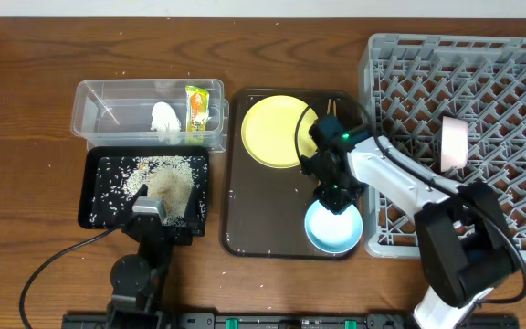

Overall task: Sort waste into correct bins and load items into the dishwasher rack
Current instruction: 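Grasp the light-blue bowl with the right gripper, then place the light-blue bowl into the dish rack with the right gripper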

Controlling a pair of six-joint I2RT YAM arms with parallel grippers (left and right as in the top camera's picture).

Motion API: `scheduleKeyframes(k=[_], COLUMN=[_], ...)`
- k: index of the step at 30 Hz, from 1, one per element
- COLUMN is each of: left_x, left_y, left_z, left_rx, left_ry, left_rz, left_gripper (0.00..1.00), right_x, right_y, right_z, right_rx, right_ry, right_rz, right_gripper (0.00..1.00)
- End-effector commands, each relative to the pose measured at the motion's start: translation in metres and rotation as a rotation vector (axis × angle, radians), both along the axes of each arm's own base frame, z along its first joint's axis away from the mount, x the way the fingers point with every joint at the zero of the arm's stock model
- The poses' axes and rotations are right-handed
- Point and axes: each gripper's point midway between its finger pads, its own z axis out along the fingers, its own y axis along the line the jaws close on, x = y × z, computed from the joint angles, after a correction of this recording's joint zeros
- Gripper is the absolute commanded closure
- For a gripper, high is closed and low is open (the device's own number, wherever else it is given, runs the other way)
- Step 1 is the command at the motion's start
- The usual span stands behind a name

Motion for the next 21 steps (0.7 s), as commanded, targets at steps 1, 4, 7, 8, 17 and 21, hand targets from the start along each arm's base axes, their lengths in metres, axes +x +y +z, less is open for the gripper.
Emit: scheduleKeyframes(k=[1,4,7,8,17,21], left_x=[-0.001,-0.001,-0.001,-0.001,-0.001,-0.001], left_y=[0.004,0.004,0.004,0.004,0.004,0.003], left_z=[-0.017,-0.017,-0.017,-0.017,-0.017,-0.017], left_rx=[-0.003,-0.003,-0.003,-0.003,-0.003,-0.003], left_ry=[0.054,0.055,0.055,0.054,0.055,0.055], left_rz=[0.020,0.020,0.020,0.020,0.020,0.019], left_gripper=[0.00,0.00,0.00,0.00,0.00,0.00], right_x=[0.002,0.008,0.018,0.024,0.087,0.073], right_y=[-0.003,0.002,0.007,0.008,-0.148,-0.219], right_z=[0.002,0.018,0.047,0.060,0.241,0.297], right_rx=[-0.016,0.013,0.061,0.082,-0.205,-0.356], right_ry=[-0.015,-0.060,-0.150,-0.199,-1.123,-1.385], right_rz=[0.016,0.006,-0.023,-0.044,-0.936,-1.193], right_gripper=[0.87,0.99,0.99,0.99,0.99,0.99])
